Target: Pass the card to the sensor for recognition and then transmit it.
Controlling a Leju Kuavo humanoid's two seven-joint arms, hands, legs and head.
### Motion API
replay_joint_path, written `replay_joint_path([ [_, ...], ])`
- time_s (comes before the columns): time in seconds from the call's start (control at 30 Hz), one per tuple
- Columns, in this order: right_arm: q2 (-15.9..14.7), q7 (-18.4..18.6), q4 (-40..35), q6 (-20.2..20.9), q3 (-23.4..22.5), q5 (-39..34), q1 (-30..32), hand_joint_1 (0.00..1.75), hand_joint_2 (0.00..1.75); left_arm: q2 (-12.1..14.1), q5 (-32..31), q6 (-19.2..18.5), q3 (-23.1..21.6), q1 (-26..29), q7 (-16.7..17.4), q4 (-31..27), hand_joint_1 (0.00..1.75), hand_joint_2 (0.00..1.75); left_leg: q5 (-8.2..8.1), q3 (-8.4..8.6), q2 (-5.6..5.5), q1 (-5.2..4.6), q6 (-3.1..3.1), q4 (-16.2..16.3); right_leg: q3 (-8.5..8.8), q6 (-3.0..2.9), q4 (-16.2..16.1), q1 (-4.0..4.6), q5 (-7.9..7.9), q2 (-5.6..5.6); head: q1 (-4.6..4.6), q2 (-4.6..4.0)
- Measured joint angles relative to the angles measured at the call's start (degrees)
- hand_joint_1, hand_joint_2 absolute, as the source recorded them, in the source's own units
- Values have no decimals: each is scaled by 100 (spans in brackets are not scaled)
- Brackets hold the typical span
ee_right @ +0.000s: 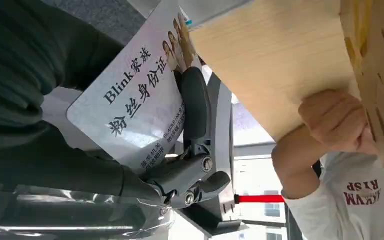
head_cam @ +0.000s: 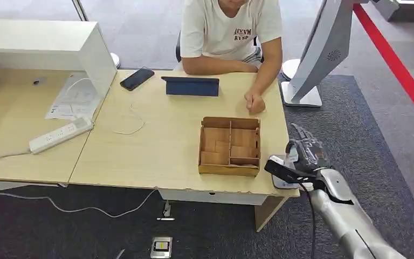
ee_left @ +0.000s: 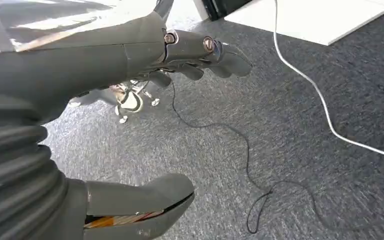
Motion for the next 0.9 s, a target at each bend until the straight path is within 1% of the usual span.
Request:
replay_joint_path([
  [0.17, -37, 17, 48, 11, 20, -9, 100, 175, 175, -15, -13, 0, 0, 0, 11, -9, 0, 175, 0, 0, 0, 0, 0, 0, 0, 0, 0, 0, 0, 0, 0, 0],
  [0.43, -15, -7, 70, 83, 50, 20, 185, 175, 175, -85, -59, 0, 2, 13, 199, -68, 0, 175, 0, -1, 0, 0, 0, 0, 2, 0, 0, 0, 0, 0, 2, 0],
  [0.73, 22, -9, 70, 118, 94, 17, 174, 175, 175, -146, -92, 0, 2, 30, 221, -153, 0, 175, 0, -1, 0, 0, 0, 0, 3, 0, 1, 0, 0, 0, 0, 0],
  [0.9, 42, 48, 66, 179, 111, 31, 152, 175, 175, -157, -127, 0, 2, 30, 184, -164, 0, 175, 0, 0, 0, 0, 0, 0, 3, 0, 0, 0, 0, 0, 0, 0],
])
